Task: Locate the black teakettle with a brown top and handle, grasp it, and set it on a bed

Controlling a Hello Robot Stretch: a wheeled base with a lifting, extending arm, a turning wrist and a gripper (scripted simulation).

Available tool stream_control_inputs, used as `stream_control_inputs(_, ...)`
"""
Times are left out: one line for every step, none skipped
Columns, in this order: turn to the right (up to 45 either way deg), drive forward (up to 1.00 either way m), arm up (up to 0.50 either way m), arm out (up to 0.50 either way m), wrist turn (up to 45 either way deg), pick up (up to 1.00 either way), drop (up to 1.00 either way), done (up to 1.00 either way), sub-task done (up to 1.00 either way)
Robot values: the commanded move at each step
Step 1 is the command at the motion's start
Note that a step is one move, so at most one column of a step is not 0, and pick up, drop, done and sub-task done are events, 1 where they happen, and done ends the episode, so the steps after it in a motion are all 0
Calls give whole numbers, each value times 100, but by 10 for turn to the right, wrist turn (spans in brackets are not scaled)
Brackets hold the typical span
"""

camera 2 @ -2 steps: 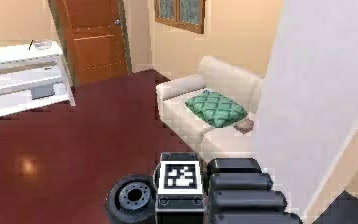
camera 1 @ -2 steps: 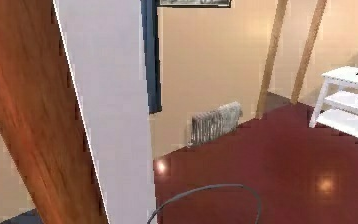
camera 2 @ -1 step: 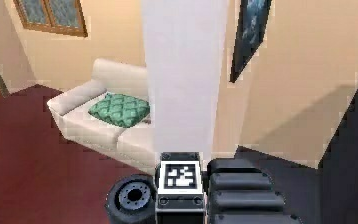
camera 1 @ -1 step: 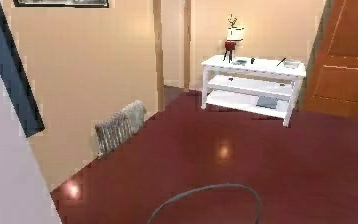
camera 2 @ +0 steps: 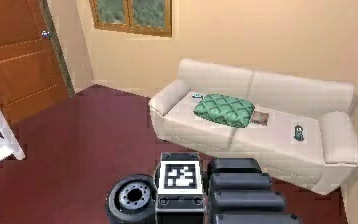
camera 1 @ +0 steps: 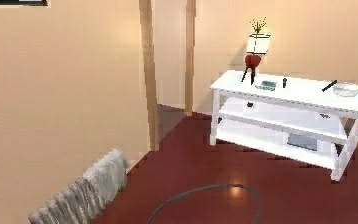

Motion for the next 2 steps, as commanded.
stream_control_inputs(30,0,0,0,0,0,0,0,0)
stream_control_inputs(0,100,0,0,0,0,0,0,0)
